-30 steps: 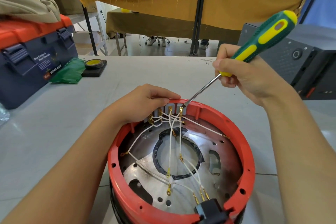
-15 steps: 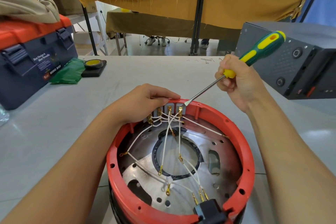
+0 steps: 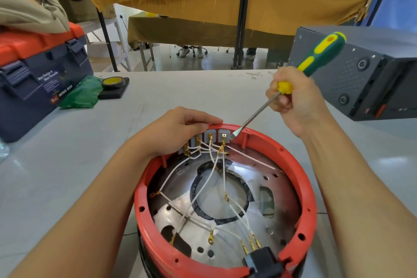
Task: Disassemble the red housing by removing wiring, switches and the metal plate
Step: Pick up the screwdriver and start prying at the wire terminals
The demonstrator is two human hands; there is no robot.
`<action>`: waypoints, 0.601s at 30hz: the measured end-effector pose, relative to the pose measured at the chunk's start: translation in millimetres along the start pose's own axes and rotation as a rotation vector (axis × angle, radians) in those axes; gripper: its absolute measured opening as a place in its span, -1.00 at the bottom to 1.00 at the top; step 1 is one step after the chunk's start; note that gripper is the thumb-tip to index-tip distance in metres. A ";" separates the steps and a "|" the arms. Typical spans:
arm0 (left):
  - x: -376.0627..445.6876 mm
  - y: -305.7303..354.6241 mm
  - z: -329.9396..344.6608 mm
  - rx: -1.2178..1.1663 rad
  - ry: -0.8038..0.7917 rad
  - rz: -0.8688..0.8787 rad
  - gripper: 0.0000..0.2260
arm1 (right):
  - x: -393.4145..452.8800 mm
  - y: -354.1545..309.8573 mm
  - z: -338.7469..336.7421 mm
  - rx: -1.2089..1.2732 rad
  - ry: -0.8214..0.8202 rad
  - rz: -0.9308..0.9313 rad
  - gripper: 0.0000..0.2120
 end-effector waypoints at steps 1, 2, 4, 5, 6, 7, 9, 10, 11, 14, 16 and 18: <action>-0.2 0.4 0.2 0.004 0.003 0.000 -0.72 | -0.5 -2.5 -2.3 -0.011 -0.002 -0.009 -0.59; -0.2 0.2 0.4 0.011 0.008 0.000 -0.71 | -1.2 -3.4 -2.5 -0.029 -0.007 -0.019 -0.61; -0.8 0.9 1.6 0.027 0.015 0.002 -0.71 | -3.4 -3.3 0.3 -0.061 -0.008 -0.030 -0.68; -1.2 1.5 2.1 0.031 0.024 0.003 -0.71 | -4.4 -4.0 1.6 -0.070 -0.005 -0.031 -0.72; -1.6 2.0 2.2 0.030 0.040 0.008 -0.71 | -5.6 -5.0 2.7 -0.070 0.000 -0.031 -0.75; -2.2 2.6 2.1 0.023 0.063 0.021 -0.73 | -7.1 -6.0 3.2 -0.061 0.011 -0.029 -0.76; -3.4 5.3 1.2 0.017 0.134 0.059 -0.79 | -11.8 -7.2 2.5 -0.040 0.045 -0.022 -0.74; -4.3 7.4 0.4 0.025 0.180 0.076 -0.81 | -14.9 -7.4 1.8 -0.032 0.063 -0.016 -0.72; -5.2 9.8 -0.5 0.037 0.229 0.097 -0.82 | -18.4 -7.9 0.8 -0.025 0.080 -0.008 -0.70; -9.2 17.7 -5.0 0.113 0.342 0.140 -0.88 | -32.1 -9.8 -1.9 -0.017 0.111 0.010 -0.70; -15.3 24.5 -9.2 0.198 0.348 0.142 -0.94 | -43.7 -10.6 -3.9 -0.031 0.115 0.014 -0.73; -24.9 31.5 -10.2 0.274 0.294 0.135 -0.95 | -55.9 -10.7 -4.3 -0.043 0.115 0.006 -0.74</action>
Point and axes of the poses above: each hand's wrist, its own x-axis towards the middle knuckle, its own z-axis out of the palm, y = z × x, the point moved 1 cm from there along x, towards the middle knuckle, and after that the axes turned 2 degrees about x, right-handed, at the moved point
